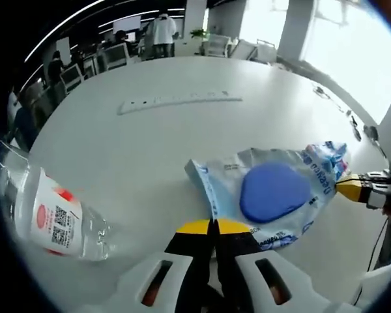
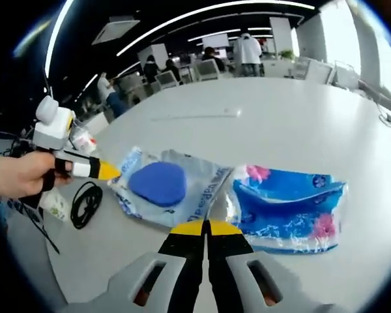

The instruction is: Arrange the tabletop items into an orderly group along one side of the table until the central work area is clear of visible clutter.

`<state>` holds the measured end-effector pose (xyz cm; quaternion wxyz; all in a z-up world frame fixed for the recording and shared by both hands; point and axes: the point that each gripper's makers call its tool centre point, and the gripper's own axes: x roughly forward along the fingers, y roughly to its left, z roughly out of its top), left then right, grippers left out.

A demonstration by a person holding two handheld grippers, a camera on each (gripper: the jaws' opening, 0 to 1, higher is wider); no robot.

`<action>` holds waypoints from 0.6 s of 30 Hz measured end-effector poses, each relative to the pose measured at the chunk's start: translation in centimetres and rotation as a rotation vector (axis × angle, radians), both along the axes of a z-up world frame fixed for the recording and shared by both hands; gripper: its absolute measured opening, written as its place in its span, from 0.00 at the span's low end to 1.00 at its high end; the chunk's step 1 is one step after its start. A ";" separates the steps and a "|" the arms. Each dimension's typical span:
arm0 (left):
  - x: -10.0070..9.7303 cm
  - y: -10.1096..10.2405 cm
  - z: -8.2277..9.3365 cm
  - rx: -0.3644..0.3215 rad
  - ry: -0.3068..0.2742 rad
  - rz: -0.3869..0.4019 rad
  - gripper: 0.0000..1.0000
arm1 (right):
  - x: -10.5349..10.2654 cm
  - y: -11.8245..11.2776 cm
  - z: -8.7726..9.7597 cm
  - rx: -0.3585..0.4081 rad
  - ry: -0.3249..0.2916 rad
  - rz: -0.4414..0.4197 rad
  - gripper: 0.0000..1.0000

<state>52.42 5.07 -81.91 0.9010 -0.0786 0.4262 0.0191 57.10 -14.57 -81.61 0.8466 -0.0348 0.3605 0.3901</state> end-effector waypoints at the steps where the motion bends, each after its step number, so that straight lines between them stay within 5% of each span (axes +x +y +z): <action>1: 0.0 0.0 -0.1 0.000 0.001 -0.001 0.00 | 0.0 -0.1 -0.1 0.003 0.004 -0.005 0.00; 18: 0.1 0.2 -0.6 -0.016 0.014 0.025 0.00 | 0.0 -0.1 -0.2 0.006 0.010 -0.015 0.00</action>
